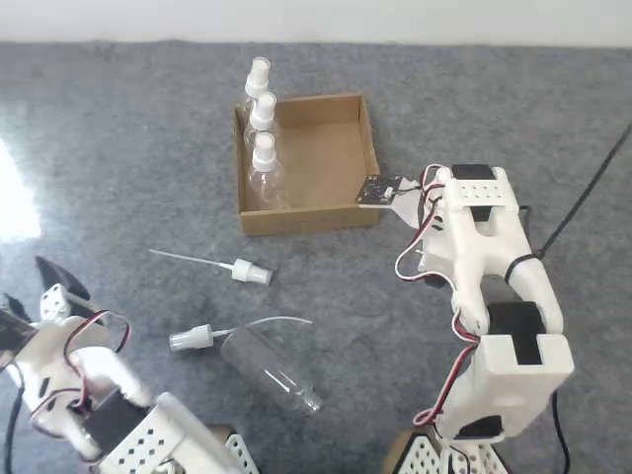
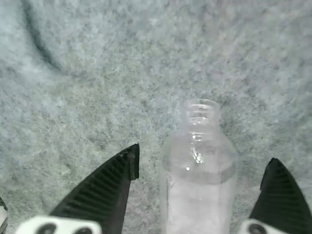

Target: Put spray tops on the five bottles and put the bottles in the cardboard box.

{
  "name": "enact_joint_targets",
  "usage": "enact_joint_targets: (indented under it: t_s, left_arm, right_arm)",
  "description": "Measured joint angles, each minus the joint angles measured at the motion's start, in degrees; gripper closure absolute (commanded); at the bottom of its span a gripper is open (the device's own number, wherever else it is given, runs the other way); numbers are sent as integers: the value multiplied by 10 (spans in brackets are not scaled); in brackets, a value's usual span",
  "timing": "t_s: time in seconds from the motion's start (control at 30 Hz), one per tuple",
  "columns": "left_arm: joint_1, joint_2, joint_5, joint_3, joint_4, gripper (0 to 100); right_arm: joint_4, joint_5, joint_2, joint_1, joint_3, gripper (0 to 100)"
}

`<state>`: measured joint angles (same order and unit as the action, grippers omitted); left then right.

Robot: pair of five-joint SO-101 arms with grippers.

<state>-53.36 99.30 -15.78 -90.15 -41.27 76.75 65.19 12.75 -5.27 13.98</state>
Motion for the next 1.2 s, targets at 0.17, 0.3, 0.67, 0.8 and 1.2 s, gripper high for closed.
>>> enact_joint_targets:
  t_s: [0.17, 0.3, 0.67, 0.8, 1.2]
  left_arm:
    - [0, 0, 0, 0, 0, 801]
    - [0, 0, 0, 0, 0, 801]
    - [0, 0, 0, 0, 0, 801]
    - [0, 0, 0, 0, 0, 801]
    - [0, 0, 0, 0, 0, 801]
  right_arm:
    - [0, 0, 0, -1, 0, 641]
    - [0, 0, 0, -1, 0, 641]
    - [-1, 21, 24, 8, 7, 642]
    - [-14, 24, 31, 11, 8, 722]
    - [-22, 24, 31, 10, 8, 770]
